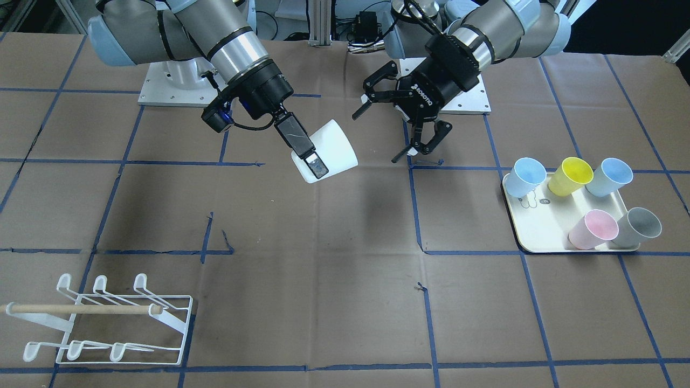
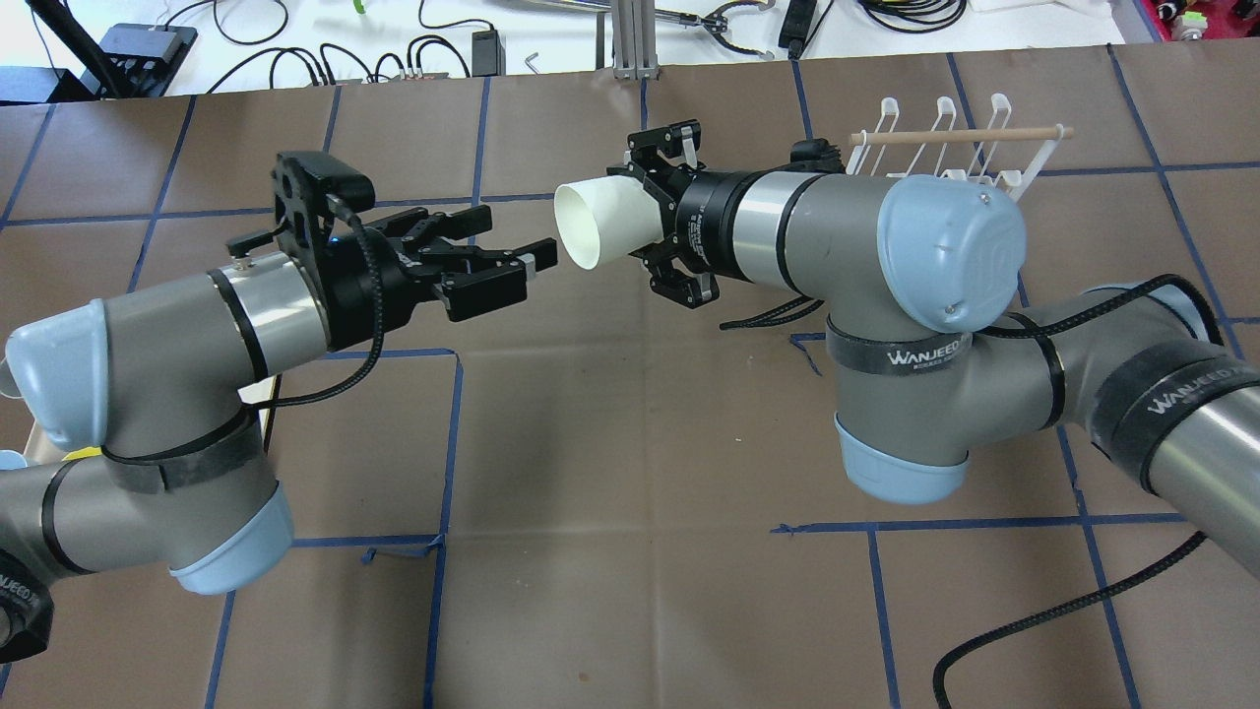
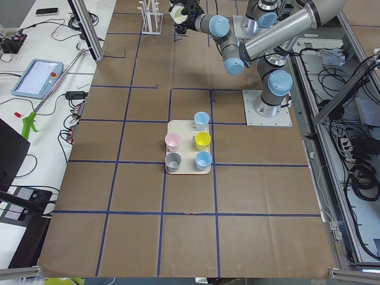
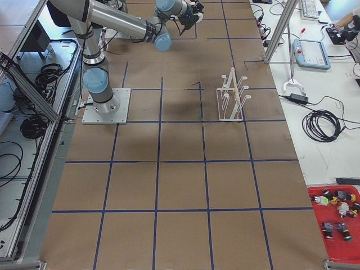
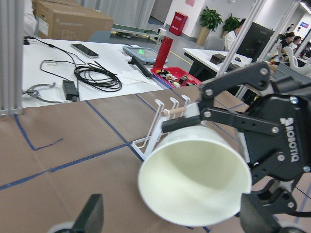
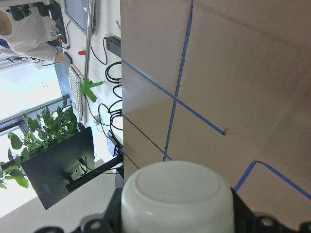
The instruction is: Transfer IKEA cup to right arm and place on rack
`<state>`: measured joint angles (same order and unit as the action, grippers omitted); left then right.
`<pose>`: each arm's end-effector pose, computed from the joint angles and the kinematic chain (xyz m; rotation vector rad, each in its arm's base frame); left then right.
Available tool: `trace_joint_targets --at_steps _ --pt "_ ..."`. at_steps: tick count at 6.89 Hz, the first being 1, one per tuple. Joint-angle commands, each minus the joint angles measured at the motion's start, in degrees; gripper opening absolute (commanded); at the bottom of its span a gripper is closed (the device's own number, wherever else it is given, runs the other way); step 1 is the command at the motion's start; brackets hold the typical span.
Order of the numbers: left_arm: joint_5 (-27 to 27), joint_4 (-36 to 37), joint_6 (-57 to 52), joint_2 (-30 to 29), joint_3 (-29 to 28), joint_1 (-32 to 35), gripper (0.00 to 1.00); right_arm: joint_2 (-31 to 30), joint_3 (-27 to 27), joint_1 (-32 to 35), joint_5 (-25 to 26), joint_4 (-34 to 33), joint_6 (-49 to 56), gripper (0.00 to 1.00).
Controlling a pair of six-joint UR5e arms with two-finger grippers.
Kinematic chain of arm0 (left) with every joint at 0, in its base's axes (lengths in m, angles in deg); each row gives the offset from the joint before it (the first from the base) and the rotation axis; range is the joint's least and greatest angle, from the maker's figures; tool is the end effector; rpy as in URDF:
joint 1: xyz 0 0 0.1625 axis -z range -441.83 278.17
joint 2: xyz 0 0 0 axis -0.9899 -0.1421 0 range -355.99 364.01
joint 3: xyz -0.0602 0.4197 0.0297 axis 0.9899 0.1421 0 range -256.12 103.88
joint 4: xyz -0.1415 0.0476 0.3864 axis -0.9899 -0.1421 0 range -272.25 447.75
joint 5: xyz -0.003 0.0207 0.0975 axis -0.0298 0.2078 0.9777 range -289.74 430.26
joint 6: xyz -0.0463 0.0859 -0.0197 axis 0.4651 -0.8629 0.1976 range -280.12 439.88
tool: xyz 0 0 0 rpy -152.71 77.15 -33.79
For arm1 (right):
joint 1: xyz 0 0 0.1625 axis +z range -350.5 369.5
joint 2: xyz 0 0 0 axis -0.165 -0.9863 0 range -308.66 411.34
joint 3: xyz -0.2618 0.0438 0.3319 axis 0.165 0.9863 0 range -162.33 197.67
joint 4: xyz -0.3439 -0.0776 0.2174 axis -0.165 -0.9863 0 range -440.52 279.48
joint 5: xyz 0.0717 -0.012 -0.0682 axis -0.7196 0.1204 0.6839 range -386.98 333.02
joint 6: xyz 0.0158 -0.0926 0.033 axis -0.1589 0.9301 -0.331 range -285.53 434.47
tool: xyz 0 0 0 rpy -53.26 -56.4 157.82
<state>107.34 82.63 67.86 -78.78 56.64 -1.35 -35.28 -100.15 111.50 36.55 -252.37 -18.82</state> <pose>-0.1476 -0.4062 0.3926 -0.5331 -2.1188 1.1589 0.2762 -0.4448 0.4041 1.2298 1.8032 -0.2171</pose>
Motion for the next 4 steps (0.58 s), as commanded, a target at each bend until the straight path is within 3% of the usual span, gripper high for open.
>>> trace_joint_targets --at_steps 1,2,3,4 --pt "0.70 -1.11 0.15 0.18 -0.65 -5.31 0.99 1.54 2.94 -3.72 0.19 -1.38 3.70 0.15" --pt "1.84 -4.95 1.20 0.17 -1.53 -6.55 0.99 3.11 3.04 -5.39 0.97 -1.47 10.52 0.14" --pt "10.38 -7.94 5.30 -1.05 -4.23 -6.74 0.99 5.04 4.26 -6.89 4.72 -2.43 17.11 0.14" --pt "21.51 -13.54 10.91 -1.41 -9.13 -6.13 0.99 6.89 6.19 -7.95 5.36 -3.57 22.48 0.14"
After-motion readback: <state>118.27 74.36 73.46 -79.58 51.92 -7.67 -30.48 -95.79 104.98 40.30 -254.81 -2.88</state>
